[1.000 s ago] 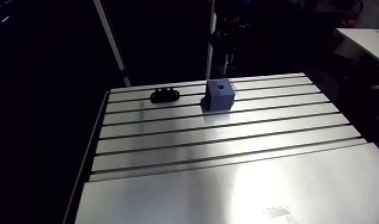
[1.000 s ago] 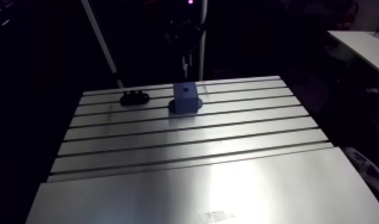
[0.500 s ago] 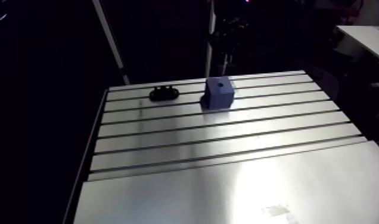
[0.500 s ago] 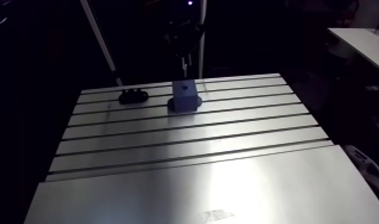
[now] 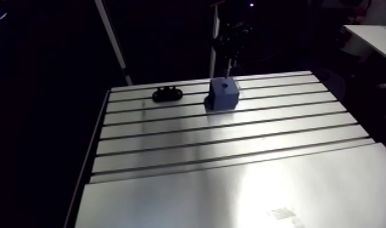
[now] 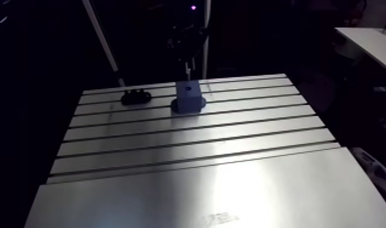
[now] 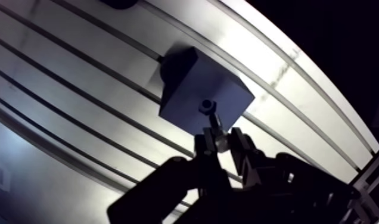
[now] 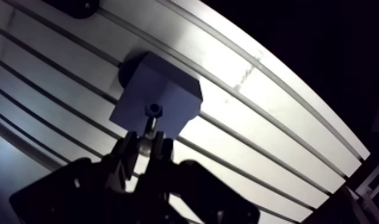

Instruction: Pick up the M10 bolt and insert it into the hex recess until seated.

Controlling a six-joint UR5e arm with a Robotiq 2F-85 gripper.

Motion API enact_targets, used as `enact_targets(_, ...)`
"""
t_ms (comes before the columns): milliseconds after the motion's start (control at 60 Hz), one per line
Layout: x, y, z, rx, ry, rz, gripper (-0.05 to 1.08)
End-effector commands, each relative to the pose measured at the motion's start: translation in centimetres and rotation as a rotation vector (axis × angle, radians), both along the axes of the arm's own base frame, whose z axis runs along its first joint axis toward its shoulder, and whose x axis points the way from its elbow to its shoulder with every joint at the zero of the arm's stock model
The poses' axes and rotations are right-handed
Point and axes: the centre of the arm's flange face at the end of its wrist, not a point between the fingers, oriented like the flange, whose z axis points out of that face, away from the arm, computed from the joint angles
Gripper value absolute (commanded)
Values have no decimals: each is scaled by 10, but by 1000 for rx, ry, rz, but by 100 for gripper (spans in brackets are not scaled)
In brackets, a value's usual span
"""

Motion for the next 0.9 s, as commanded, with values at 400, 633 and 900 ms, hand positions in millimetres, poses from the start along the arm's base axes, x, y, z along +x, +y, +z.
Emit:
enact_targets(400,3,-4,-15,4,8,8,80)
enact_targets(633,3,-4,-16,4,4,9,81)
enact_targets(900,3,-2,-17,5,3,6,82)
